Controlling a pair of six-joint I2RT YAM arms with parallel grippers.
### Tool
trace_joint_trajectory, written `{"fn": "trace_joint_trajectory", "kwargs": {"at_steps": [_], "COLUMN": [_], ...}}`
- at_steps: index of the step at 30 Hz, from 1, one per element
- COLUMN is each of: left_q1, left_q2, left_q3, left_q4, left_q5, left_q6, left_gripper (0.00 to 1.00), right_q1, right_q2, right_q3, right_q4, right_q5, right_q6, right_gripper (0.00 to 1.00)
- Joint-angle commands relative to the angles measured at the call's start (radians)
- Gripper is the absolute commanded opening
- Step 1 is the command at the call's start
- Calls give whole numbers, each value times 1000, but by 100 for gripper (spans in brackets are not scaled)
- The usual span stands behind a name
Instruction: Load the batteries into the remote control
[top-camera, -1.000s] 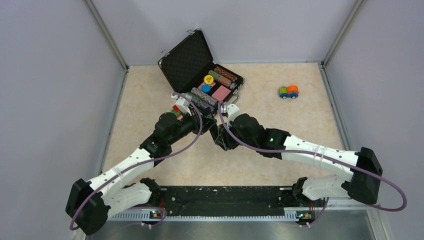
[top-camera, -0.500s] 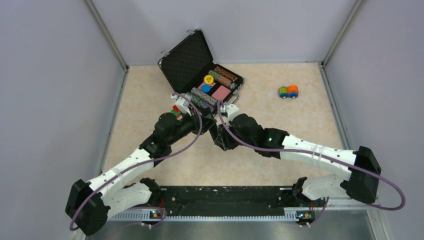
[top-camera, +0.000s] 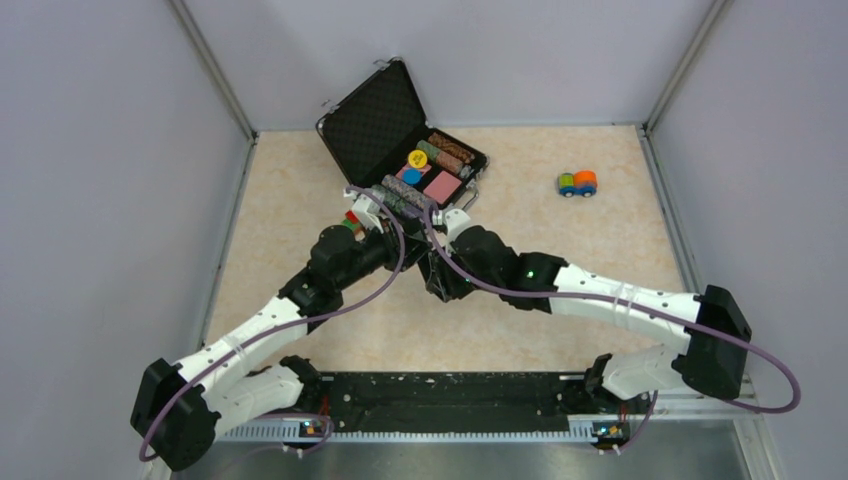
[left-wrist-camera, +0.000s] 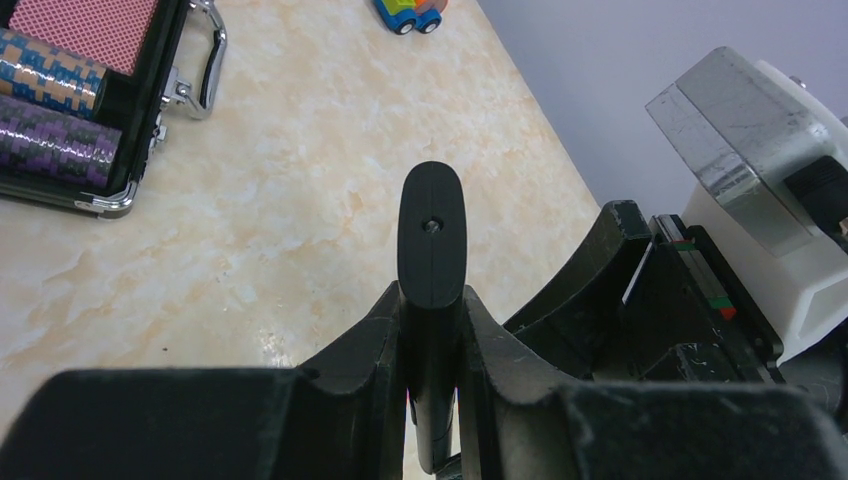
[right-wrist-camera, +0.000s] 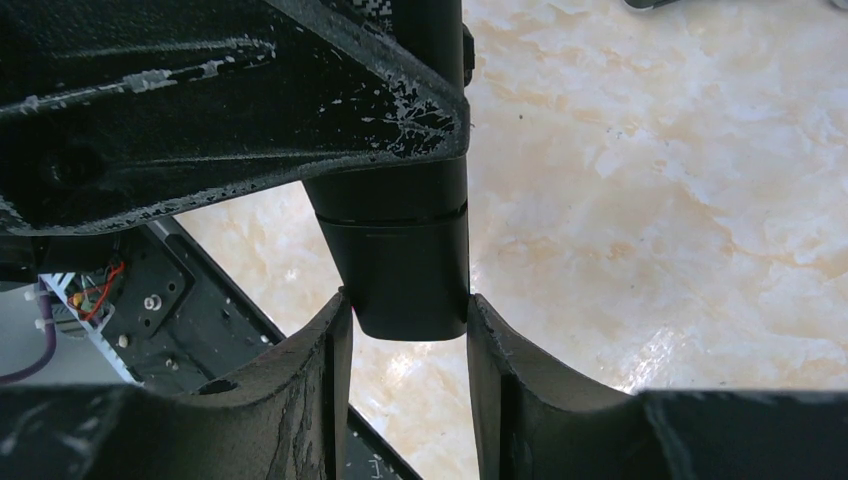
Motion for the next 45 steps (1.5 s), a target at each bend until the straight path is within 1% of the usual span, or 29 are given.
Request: {"fn": "trace_joint_trajectory", "kwargs": {"at_steps": [1, 8, 11, 19, 22, 27, 31, 35, 45], "left_q1": [-4, -2, -2, 4, 23, 71, 99, 116, 133], "left_q2": [-1, 26, 42, 75, 92, 123, 136, 147, 153], "left_q3": [48, 107, 138, 184, 206, 244, 259, 261, 260], "left_q4": [2, -62, -103, -147, -161, -191, -209, -197, -200], "left_q5": [57, 65, 83, 132, 174, 283, 330, 369, 389], "left_q6": [-35, -120, -142, -199, -222, -259, -283, -315, -325], "left_gripper": [0, 0, 0, 0, 0, 0, 0, 0, 0], "right_q1": [13, 13, 12, 12, 11, 5, -9, -18, -48], "right_q2": [12, 25, 29, 38, 46, 52, 54, 67, 69], "right_q3": [74, 96, 103, 142, 165, 194, 214, 240, 261], "right_q4": [10, -15, -25, -72, -97, -139, -171, -202, -239], "right_q5": [49, 70, 78, 93, 96, 69, 38, 13, -49], "right_q6": [16, 41, 56, 83, 89, 97, 116, 130, 181], "right_gripper": [24, 28, 31, 37, 40, 43, 46, 47, 46]}}
